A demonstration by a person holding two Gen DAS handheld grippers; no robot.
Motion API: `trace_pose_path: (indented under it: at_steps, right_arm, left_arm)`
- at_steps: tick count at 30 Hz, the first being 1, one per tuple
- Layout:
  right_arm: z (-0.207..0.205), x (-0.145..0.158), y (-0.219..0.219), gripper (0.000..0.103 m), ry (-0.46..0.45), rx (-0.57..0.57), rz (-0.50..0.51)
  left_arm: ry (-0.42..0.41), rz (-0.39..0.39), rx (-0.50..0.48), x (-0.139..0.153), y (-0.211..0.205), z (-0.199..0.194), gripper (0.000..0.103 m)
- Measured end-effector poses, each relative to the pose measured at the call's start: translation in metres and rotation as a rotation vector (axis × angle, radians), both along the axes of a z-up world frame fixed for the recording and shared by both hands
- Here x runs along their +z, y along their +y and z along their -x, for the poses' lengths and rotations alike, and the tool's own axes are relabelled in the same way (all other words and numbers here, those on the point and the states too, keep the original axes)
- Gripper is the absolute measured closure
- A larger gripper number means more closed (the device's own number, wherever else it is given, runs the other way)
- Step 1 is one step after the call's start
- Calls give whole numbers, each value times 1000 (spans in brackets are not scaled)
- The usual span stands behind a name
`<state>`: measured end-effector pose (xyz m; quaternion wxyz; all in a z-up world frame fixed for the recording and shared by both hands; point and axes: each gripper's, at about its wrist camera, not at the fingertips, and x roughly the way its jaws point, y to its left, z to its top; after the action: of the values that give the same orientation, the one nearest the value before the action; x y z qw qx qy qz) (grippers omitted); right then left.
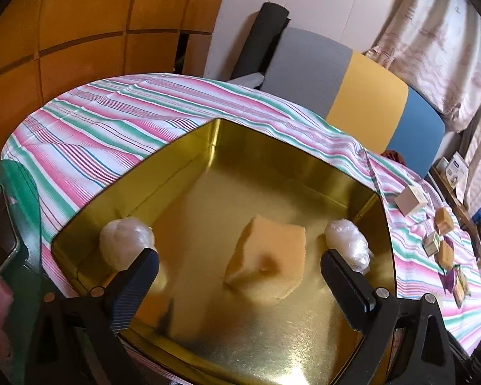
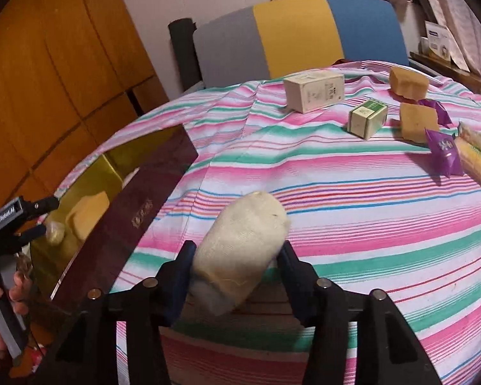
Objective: Organize objects
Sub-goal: 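Carry the sock roll into the gold tray and open the right gripper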
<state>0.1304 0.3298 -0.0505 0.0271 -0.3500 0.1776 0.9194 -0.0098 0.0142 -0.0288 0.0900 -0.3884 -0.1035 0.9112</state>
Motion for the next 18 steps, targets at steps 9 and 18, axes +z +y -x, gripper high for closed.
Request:
trace_pose_path:
  at_steps: [9,18]
  right_arm:
    - [7,55,-42,53,144,160,80]
    - [50,51,-150,53,47,460,28]
  left_arm:
    - [17,-37,110,16,-32,9,0]
    - [71,-57,210,39,-65,11,0]
